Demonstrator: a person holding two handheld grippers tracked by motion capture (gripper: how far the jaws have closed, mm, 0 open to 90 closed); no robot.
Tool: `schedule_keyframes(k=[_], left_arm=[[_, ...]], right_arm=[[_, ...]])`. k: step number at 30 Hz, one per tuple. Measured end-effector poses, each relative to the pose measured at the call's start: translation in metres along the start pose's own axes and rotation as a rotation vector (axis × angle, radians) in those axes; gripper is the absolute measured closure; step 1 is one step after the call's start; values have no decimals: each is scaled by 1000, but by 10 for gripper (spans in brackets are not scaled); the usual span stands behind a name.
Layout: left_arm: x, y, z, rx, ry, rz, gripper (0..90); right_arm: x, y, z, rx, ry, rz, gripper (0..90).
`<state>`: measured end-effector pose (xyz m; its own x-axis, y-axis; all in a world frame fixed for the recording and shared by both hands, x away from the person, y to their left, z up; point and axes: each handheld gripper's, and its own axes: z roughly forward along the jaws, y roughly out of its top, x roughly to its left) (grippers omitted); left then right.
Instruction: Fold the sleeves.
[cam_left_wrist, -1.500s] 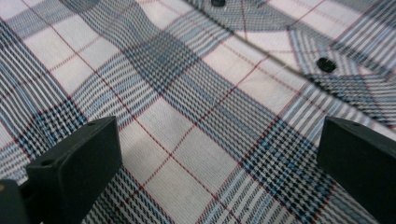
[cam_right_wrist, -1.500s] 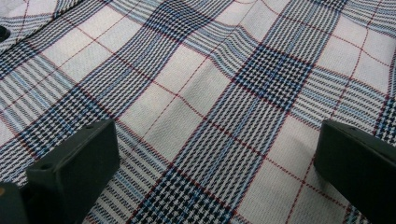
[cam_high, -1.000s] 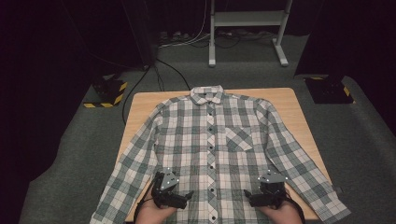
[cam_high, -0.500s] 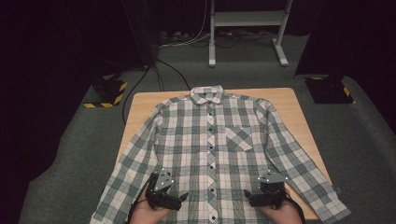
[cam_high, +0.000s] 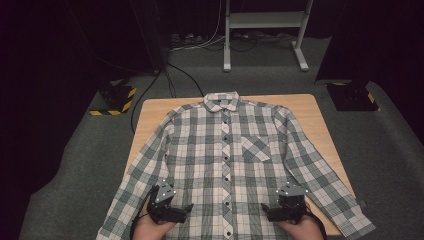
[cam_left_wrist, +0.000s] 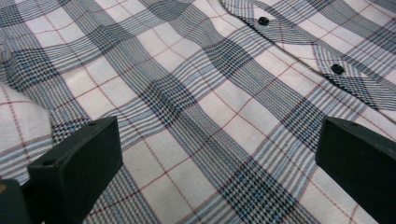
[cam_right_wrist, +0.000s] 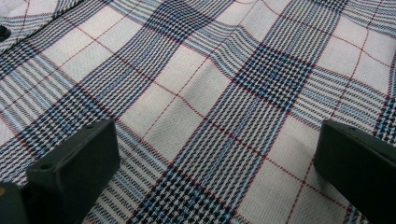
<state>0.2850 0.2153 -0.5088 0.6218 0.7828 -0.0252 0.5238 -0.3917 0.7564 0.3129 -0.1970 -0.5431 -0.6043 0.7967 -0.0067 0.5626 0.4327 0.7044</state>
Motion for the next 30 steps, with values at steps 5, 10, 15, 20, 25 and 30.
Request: schedule_keyframes(k=[5,10,15,20,25,30], left_arm=[[4,-3,-3,-6,13,-2,23],[9,-5,-8,-18,12,-15,34],[14,-9,-12,-34,23,-15,34],[20,-12,-17,-50,40,-23,28],[27,-19,-25,-67,54,-39,27],[37,-26,-35,-83,81,-70,13]], right_arm=[[0,0,0,0,0,0,0],[0,0,0,0,0,0,0],[0,0,0,0,0,0,0],[0,0,0,0,0,0,0],[0,0,0,0,1,-1,0],[0,0,0,-1,1,-2,0]])
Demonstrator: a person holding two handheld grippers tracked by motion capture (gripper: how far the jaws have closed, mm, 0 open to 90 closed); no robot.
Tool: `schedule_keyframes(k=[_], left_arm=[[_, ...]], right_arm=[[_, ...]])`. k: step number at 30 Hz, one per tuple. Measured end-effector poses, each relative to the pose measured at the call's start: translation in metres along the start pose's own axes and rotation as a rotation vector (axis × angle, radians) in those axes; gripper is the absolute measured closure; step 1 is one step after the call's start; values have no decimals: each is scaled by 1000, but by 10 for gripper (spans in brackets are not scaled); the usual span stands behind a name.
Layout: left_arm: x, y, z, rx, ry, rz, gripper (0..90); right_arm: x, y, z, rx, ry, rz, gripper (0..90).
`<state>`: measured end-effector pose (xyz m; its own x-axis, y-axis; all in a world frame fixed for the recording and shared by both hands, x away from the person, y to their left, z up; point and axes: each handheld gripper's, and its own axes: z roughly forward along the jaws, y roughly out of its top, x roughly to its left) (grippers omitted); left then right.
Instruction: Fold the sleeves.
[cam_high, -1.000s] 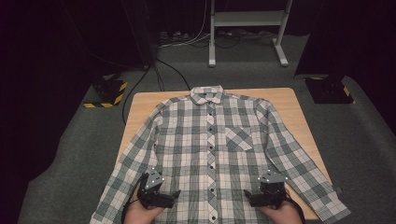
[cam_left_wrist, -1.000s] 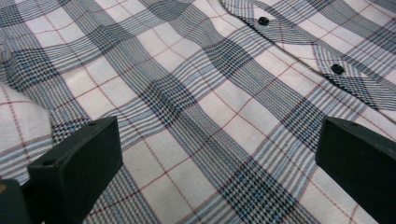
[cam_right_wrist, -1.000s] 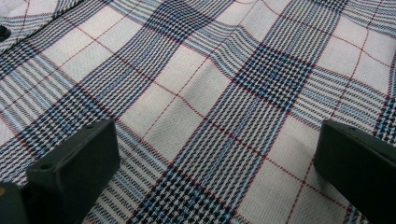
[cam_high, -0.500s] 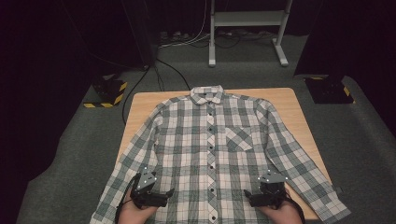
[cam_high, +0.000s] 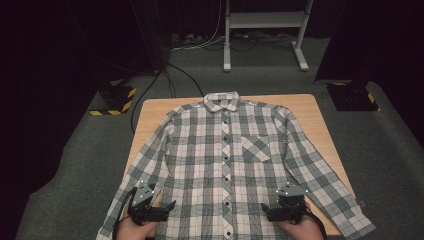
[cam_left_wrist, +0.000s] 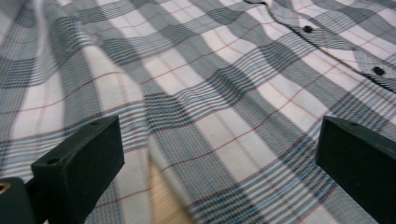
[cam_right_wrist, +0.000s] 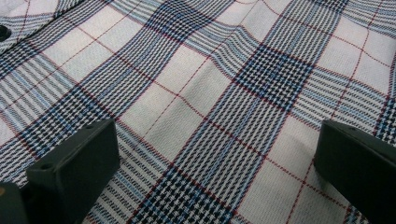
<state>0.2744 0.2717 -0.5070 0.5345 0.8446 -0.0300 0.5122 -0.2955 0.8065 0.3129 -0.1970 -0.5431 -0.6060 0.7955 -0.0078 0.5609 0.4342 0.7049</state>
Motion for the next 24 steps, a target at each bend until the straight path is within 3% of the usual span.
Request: schedule_keyframes(k=[14,24], left_arm=[[29,-16,-24,-33,64,-72,8],[40,-24,-33,-49,99,-87,5]], right_arm=[[0,0,0,0,1,-1,0],[0,0,0,0,1,-1,0]])
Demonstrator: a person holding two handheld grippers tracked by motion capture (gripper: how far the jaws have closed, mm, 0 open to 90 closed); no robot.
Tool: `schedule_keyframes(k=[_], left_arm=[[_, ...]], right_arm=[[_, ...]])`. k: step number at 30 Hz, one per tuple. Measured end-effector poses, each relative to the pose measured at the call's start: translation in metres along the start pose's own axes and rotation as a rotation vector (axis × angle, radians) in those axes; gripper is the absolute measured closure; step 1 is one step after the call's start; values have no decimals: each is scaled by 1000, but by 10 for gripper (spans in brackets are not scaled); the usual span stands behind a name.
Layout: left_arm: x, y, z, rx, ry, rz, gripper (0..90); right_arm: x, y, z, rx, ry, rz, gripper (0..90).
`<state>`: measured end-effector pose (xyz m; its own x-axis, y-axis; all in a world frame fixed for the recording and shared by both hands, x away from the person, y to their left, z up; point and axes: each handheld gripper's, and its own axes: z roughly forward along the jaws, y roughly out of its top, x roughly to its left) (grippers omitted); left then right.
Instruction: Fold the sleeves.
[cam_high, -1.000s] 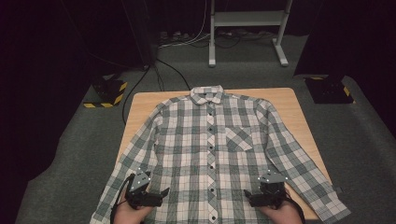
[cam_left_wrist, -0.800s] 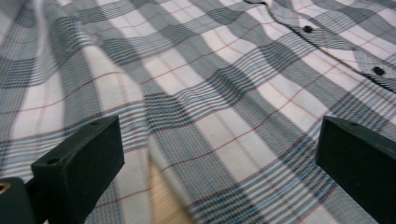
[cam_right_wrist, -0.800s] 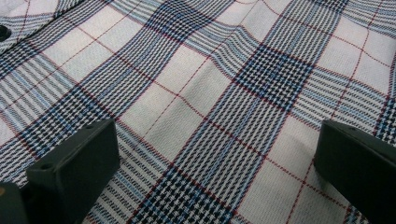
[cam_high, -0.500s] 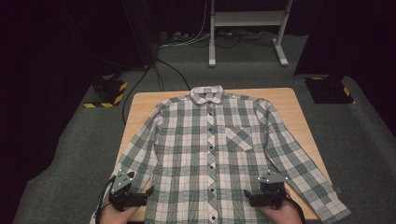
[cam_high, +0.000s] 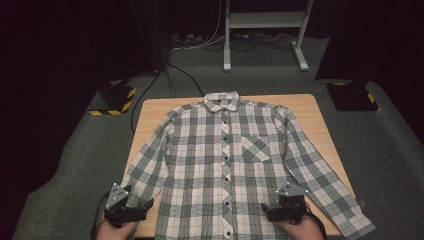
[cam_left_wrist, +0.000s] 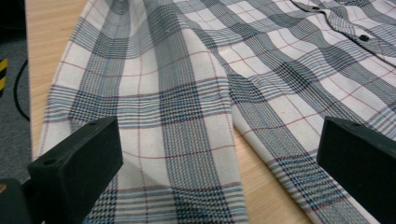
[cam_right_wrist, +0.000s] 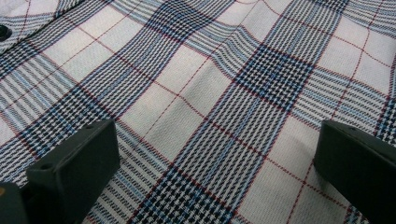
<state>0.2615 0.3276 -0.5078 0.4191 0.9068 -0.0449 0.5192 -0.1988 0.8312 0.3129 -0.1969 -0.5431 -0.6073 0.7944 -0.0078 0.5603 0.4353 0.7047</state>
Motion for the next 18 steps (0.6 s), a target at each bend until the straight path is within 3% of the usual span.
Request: schedule_keyframes(k=[10,16,18], left_arm=[[10,-7,-1,4,24,-9,6],[15,-11,0,30,38,-34,10],[19,-13,1,41,46,-63,12]], right_arm=[[0,0,0,0,0,1,0],[0,0,0,0,0,0,0],[0,0,0,0,0,0,0]])
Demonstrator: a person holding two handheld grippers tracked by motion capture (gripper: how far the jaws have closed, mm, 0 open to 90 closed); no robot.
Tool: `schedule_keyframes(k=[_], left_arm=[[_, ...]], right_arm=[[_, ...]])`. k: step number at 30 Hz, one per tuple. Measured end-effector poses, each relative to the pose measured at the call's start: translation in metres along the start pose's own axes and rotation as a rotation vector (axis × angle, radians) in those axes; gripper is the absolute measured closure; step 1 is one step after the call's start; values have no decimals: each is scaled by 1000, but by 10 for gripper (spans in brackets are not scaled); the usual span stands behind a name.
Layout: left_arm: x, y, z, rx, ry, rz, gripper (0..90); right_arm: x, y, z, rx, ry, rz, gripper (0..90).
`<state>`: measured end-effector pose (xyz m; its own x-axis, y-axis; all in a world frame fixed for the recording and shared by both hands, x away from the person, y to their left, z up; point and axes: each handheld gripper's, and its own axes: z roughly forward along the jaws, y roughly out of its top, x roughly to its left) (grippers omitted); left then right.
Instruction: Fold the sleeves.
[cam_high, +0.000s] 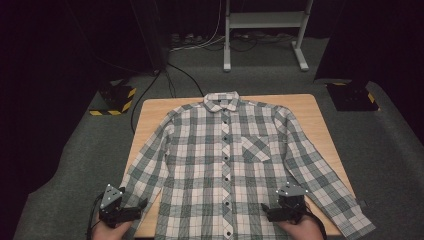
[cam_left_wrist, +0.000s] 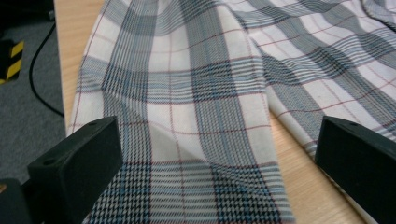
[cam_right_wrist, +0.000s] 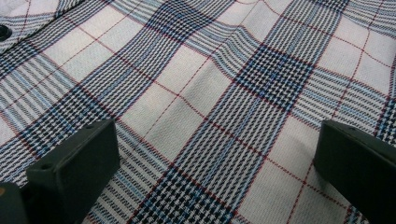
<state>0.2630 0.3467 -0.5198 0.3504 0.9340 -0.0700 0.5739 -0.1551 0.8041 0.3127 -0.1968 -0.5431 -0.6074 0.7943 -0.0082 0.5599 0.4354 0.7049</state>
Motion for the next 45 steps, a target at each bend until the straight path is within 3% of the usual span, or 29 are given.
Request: schedule_keyframes(k=[4,11,21,33,37,44,45], left_arm=[[6,-4,2,26,29,-34,10],[12,-8,4,66,72,-53,10],[20,-12,5,97,100,-93,24],[24,-17,8,125,155,-110,205],[22,-17,9,123,173,-87,245],[19,-19,8,92,202,-88,396],[19,-20,8,85,200,-85,461]], right_arm=[[0,0,0,0,0,-1,0],[0,0,0,-1,-1,-2,0],[0,0,0,-2,-2,-4,1],[0,0,0,-2,-1,-4,1],[0,0,0,-1,-1,-4,1],[0,0,0,-2,-1,-5,2],[0,0,0,-2,-2,-6,3]])
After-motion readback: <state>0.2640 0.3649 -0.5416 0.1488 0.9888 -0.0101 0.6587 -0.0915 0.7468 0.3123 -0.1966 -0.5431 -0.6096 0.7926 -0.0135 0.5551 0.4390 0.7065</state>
